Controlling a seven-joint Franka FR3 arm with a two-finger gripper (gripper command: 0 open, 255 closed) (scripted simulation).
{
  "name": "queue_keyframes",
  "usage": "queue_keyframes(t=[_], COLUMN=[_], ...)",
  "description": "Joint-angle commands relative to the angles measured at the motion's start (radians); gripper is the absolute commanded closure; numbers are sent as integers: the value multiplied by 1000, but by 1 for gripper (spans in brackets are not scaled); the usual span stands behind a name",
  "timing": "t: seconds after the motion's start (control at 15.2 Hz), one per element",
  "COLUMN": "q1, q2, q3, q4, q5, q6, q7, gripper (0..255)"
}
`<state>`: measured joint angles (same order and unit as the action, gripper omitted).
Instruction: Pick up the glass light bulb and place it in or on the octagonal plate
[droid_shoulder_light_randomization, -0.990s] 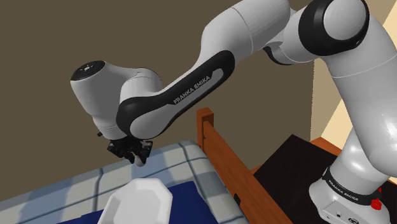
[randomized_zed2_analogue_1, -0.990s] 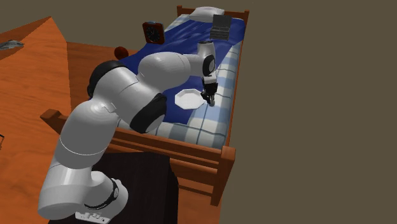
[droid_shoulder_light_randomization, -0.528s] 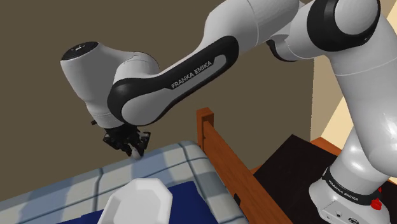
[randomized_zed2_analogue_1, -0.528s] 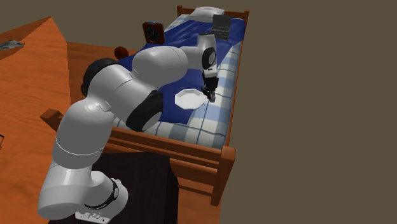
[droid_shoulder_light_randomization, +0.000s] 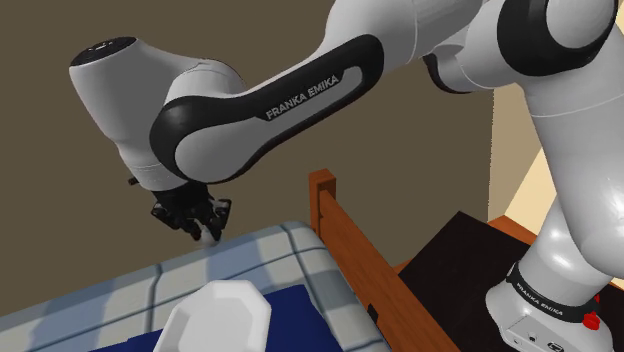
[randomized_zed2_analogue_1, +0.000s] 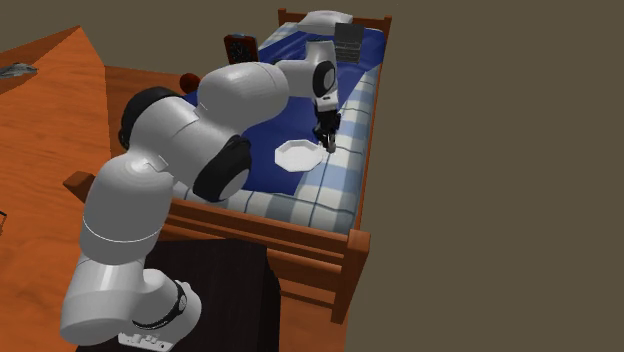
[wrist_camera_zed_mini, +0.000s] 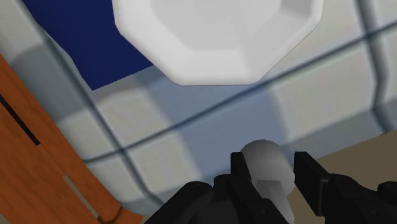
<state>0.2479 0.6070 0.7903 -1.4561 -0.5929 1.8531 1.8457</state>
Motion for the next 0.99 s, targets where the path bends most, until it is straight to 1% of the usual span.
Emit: queue_keyframes(t=[0.0,0.26,0.59,0.92], q1=[15,63,139,141], q2=[-19,-40,-46,-23], q3=[13,33,53,39], q4=[-34,-73,-91,-127], q5=[6,13,14,-8], q6=[7,9,0,49], q7=[38,119,217,237], gripper=[255,255,255,255])
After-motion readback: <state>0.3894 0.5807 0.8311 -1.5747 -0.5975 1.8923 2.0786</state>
